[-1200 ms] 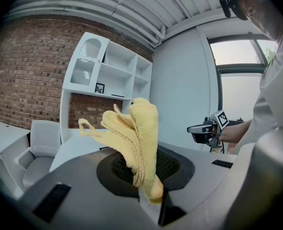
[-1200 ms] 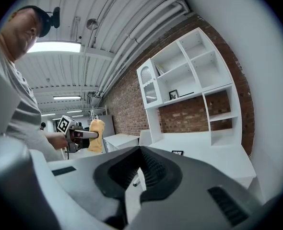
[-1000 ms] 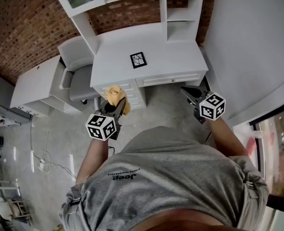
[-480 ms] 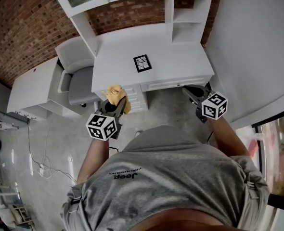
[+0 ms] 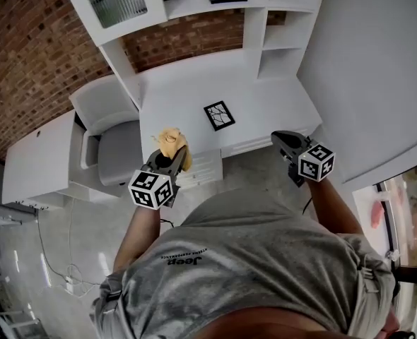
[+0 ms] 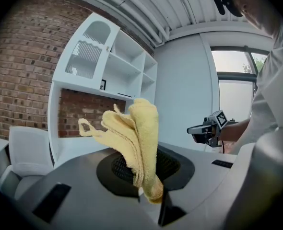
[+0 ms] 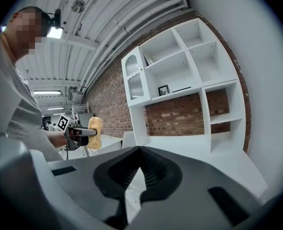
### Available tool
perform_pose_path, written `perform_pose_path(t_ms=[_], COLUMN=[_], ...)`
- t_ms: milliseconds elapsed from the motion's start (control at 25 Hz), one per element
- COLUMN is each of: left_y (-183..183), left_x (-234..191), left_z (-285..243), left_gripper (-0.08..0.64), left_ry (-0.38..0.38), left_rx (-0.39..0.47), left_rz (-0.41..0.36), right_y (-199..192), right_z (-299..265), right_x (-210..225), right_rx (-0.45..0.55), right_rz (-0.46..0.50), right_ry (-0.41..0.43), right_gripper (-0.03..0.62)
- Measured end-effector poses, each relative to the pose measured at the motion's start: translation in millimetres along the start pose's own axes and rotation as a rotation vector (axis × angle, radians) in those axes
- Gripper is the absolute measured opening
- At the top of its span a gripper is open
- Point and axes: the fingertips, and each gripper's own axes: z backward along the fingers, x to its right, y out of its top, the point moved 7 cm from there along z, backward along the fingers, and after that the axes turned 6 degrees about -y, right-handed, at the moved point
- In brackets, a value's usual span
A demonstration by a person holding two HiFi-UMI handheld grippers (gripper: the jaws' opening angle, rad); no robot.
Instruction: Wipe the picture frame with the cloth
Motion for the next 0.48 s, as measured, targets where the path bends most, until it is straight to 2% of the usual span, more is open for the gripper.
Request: perform_pose_path(t_ms=[280,480], left_y=[1,-5], left_x=[-69,-103], left_z=[-3,-6], left_gripper=[0.081,0.081], left_ry=[-0.035,-0.017], left_rx=[-0.012,-0.004], left_rz=[0.018,0.043], right_y=[11,18], right_z=[-62,-94], right_x=[-6,2], right_rx=[-0.038,-0.06], right_rz=[-0.012,-0.001], right_ry=[-0.028,-0.026], right_gripper=[0.015,0.015])
